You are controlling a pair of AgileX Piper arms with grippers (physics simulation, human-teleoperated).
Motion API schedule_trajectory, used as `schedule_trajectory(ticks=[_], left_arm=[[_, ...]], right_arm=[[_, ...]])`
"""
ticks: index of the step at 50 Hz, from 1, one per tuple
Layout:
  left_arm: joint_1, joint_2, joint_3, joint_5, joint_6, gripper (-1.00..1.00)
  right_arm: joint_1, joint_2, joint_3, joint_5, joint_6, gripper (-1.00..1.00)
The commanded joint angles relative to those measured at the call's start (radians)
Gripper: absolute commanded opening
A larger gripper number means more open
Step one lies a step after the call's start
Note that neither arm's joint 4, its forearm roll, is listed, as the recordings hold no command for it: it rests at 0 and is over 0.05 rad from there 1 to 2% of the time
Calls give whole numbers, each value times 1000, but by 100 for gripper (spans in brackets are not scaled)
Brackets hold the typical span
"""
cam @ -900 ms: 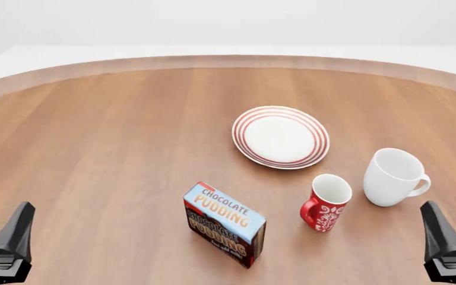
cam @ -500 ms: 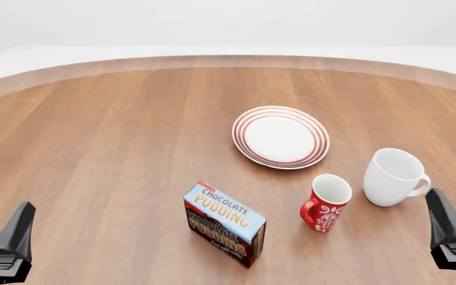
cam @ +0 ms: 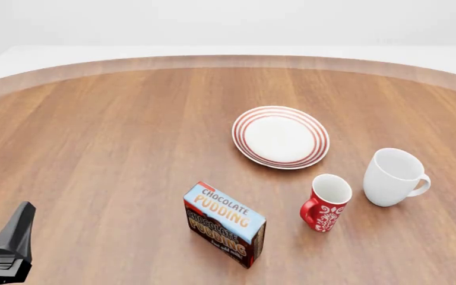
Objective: Put the chocolate pudding to the right of the plate.
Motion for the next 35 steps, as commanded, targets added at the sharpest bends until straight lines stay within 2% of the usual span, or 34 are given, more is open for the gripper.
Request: schedule_trajectory(ticks=[1, 7, 12, 18, 23, 25, 26, 32, 35], left_arm=[[0, 0, 0, 0, 0, 100], [0, 0, 0, 0, 0, 100], [0, 0, 0, 0, 0, 100], [0, 0, 0, 0, 0, 100], [0, 0, 0, 0, 0, 100], [0, 0, 0, 0, 0, 100], [0, 0, 0, 0, 0, 100], [0, 0, 0, 0, 0, 100], [0, 0, 0, 0, 0, 100]], right_arm=[[173, 175, -248, 108, -71, 100], [234, 275, -281, 115, -83, 100], [306, 378, -268, 62, -115, 100], [375, 476, -251, -5, -108, 100], [455, 554, -212, -85, -81, 100], [463, 566, -178, -113, -129, 100], [477, 575, -183, -115, -103, 100], [504, 625, -161, -134, -103, 100], [515, 650, -137, -156, -78, 100]])
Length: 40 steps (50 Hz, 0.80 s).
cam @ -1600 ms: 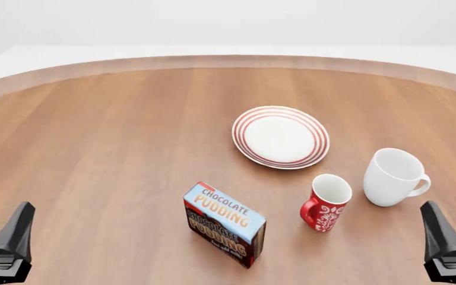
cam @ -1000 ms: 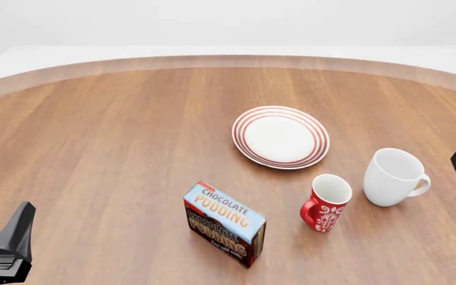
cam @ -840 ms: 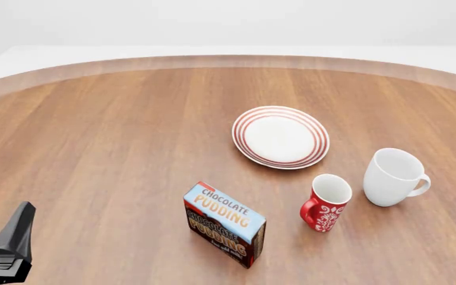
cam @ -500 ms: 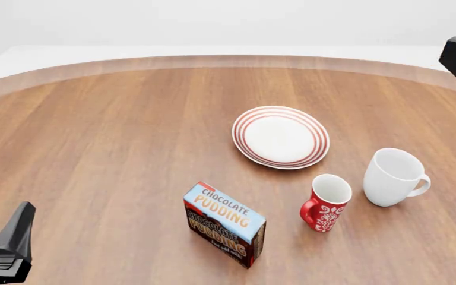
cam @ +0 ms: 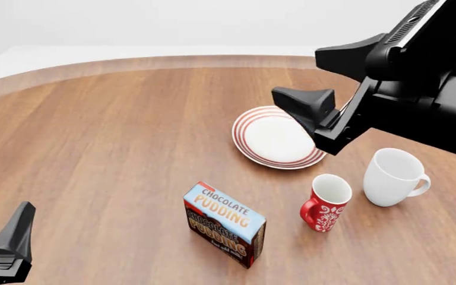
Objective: Put the chocolate pudding to the right of the plate.
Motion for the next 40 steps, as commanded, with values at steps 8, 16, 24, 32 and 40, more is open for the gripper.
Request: schedule_trajectory(ticks=[8, 16, 24, 32, 40], left_arm=[[0, 0, 0, 0, 0, 100], [0, 0, 0, 0, 0, 100], [0, 0, 0, 0, 0, 100], [0, 0, 0, 0, 0, 100], [0, 0, 0, 0, 0, 100]], right_arm=[[84, 152, 120, -138, 38, 100], [102, 183, 134, -146, 61, 100], [109, 213, 166, -173, 91, 100], [141, 269, 189, -220, 133, 100], [167, 298, 196, -226, 177, 100]])
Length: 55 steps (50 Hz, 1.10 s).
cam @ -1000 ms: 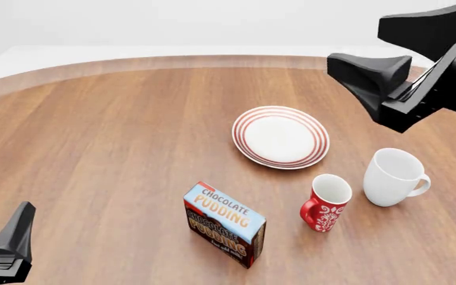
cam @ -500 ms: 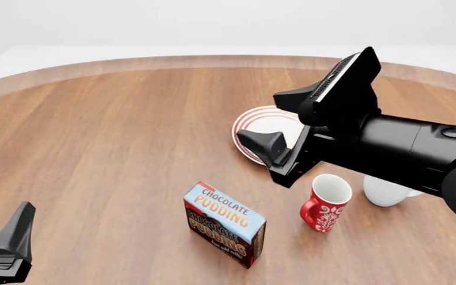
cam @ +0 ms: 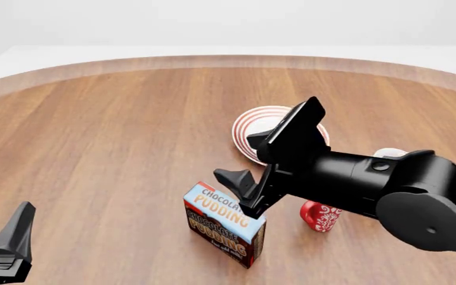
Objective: Put the chocolate pudding to the right of the plate.
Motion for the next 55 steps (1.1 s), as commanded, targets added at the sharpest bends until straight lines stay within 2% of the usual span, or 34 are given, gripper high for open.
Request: schedule_trajectory(ticks=[1, 10, 19, 26, 38, 45, 55], left_arm=[[0, 0, 0, 0, 0, 100], [0, 0, 0, 0, 0, 100], [0, 0, 0, 0, 0, 100], [0, 0, 0, 0, 0, 100], [0, 0, 0, 0, 0, 100], [0, 0, 0, 0, 0, 100], [0, 0, 0, 0, 0, 100]], right_arm=[[32, 51, 24, -29, 53, 100], [33, 114, 37, -51, 78, 100], [24, 148, 44, -68, 79, 100], [0, 212, 50, -112, 90, 100], [2, 233, 80, -135, 100, 100], [14, 291, 41, -142, 105, 100], [16, 323, 43, -160, 121, 100]])
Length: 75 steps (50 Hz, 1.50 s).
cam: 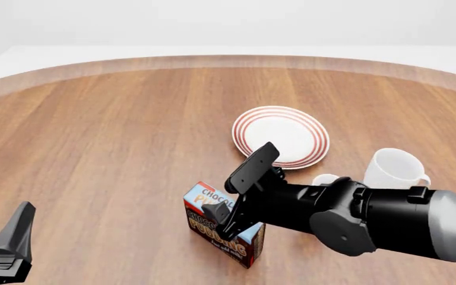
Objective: Put the chocolate pudding to the right of the plate.
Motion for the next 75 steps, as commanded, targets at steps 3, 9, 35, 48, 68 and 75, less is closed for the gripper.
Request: schedule_trajectory(ticks=[3, 9, 35, 48, 68, 75], left_arm=[[0, 0, 0, 0, 0, 100], [0, 0, 0, 0, 0, 100], [0, 0, 0, 0, 0, 100], [0, 0, 0, 0, 0, 100], [0, 0, 0, 0, 0, 100], [0, 0, 0, 0, 0, 100]], right_arm=[[3, 33, 12, -20, 10, 100], [20, 61, 9, -22, 42, 100], [-21, 153, 4, -35, 82, 100], [-15, 199, -4, -29, 119, 100], [-12, 198, -4, -29, 113, -100], [-60, 79, -4, 22, 10, -100]])
